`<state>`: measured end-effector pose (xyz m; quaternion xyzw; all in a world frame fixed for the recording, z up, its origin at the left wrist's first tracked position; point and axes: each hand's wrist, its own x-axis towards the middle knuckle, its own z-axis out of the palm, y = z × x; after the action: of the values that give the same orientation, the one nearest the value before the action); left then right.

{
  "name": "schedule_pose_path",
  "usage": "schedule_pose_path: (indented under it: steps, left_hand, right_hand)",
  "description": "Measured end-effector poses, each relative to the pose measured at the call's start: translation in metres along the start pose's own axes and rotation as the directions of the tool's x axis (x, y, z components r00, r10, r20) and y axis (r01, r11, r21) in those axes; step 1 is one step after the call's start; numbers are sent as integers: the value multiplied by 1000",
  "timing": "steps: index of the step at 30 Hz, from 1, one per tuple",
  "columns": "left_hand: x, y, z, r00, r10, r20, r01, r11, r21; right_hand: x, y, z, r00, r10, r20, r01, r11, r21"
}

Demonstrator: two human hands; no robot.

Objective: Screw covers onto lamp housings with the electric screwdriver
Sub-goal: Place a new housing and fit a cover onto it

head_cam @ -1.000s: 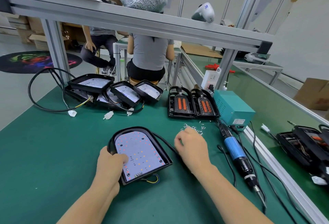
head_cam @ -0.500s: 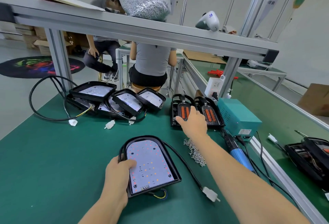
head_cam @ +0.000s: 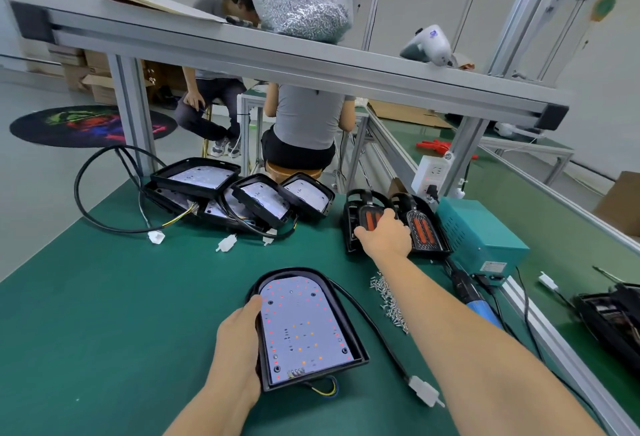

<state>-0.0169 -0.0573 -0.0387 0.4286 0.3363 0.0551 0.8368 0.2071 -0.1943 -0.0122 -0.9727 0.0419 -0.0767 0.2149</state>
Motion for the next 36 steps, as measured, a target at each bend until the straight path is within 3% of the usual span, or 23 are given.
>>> schedule_pose_path:
  steps: [8,14,26,32,36]
  left_hand:
    - [3,3,-4,999,-46,25,48,997,-67]
    - [0,0,-3,998,2,68,9,985,-174]
    - [-6,-3,-13,990,-6,140,36,975,-217]
    - [-4,-1,-19,990,-35,138,44,997,-61]
    - [-4,4,-26,993,32,112,-54,978,204]
  right_hand:
    - [-72,-6,-51,978,-207,-5,202,945,258]
    - [-172,-7,-65,898,-439,21,435,894,106]
    - [-215,11,-24,890,-444,108,446,895,0]
    - [-210,17,-28,882,-437,174,443,897,8]
    - [-211,17,-31,877,-442,190,446,895,23]
